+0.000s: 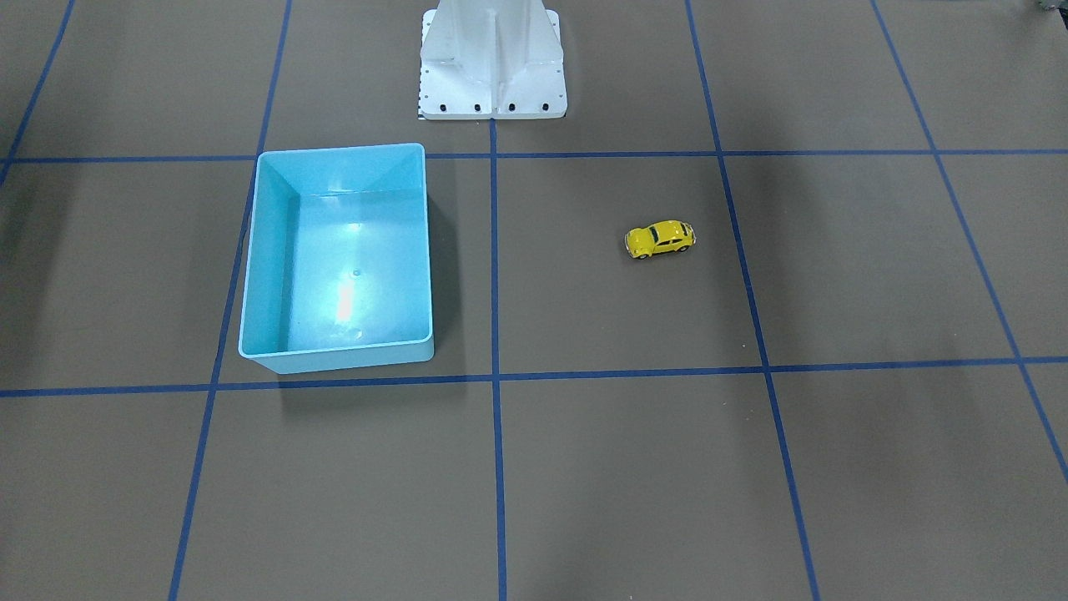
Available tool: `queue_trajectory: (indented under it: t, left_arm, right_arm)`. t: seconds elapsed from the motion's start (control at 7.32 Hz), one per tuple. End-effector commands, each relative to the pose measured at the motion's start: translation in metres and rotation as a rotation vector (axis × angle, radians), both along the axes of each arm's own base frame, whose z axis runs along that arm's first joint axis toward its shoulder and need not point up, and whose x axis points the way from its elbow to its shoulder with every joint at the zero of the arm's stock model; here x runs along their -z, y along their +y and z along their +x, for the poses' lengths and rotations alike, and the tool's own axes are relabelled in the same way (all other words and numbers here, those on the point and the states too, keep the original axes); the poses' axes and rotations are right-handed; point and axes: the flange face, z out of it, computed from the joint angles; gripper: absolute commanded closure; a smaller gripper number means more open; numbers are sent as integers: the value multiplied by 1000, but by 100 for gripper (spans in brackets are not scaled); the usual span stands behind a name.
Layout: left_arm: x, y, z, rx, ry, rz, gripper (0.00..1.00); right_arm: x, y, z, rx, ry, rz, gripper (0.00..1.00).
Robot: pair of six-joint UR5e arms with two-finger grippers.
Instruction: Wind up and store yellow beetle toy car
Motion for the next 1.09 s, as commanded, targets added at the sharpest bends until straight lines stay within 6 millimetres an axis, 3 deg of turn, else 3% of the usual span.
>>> queue_trajectory:
  t: [0.0, 0.96]
  left_arm:
    - [0, 1, -6, 13, 2, 1, 0]
    - [-2, 3, -14, 30, -2, -3, 0]
  right_arm:
    - [3, -3, 0, 1, -4, 41, 0]
    - [-1, -4, 0, 2, -6, 67, 0]
